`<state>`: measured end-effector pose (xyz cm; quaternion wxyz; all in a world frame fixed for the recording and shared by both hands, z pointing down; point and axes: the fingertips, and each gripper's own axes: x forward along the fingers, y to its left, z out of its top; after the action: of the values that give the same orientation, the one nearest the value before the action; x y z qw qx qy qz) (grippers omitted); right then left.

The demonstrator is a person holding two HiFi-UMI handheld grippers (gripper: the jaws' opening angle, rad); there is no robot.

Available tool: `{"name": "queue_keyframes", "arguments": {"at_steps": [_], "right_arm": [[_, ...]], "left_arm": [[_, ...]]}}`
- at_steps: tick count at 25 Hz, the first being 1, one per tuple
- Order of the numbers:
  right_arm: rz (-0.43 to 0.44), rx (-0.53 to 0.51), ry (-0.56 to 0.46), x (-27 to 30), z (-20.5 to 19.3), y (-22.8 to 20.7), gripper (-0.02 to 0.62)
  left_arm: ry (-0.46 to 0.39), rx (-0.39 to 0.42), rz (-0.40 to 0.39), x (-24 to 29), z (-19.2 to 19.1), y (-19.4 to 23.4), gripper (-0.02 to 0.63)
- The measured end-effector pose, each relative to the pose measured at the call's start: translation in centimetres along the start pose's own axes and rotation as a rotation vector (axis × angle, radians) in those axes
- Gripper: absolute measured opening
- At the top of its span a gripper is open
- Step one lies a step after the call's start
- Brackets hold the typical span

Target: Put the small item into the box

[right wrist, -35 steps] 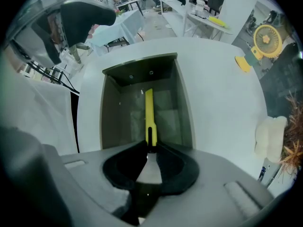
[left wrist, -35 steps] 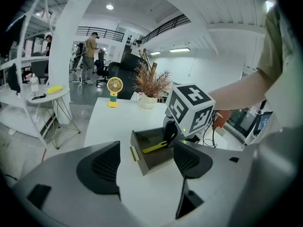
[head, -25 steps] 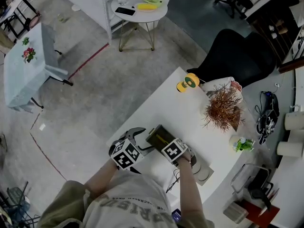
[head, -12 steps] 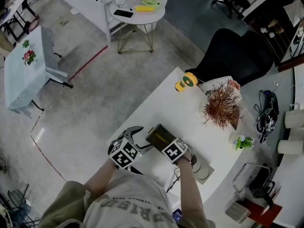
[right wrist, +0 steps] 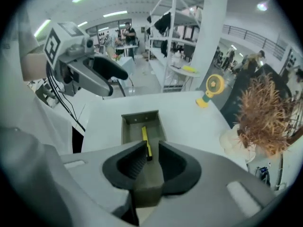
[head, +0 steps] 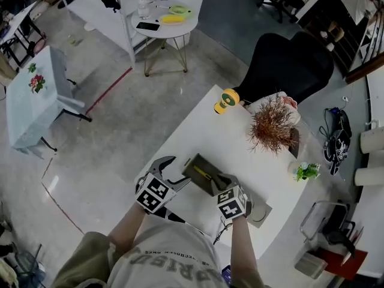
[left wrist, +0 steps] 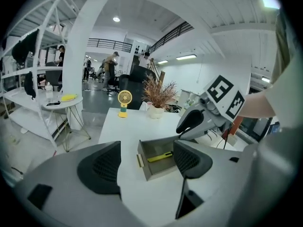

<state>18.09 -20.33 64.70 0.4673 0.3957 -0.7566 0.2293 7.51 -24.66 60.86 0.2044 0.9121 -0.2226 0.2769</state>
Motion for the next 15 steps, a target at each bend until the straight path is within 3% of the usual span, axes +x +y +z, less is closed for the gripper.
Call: {"name": "queue_keyframes", "arguments": {"at_steps": [4, 10, 15], "right_arm": [[-0.106, -0.015, -0.229, -4.1, 2.2, -0.1, 0.067], [-0.385, 0.025, -0.648, -12.9, 5.5, -1.7, 0.066], [-0.476, 0.134, -0.878, -18.3, 6.3, -2.1, 0.066]], "left_arm": [[-0.073, 0.021, 0.038, -1.0, 1.5, -0.9, 0.336], [-0.207, 0.035, 0.102, -3.1, 4.1, -2.5, 0.336], [-0.332, 0.054, 0.167, -5.2, 6.7, -3.8, 0.336]]}}
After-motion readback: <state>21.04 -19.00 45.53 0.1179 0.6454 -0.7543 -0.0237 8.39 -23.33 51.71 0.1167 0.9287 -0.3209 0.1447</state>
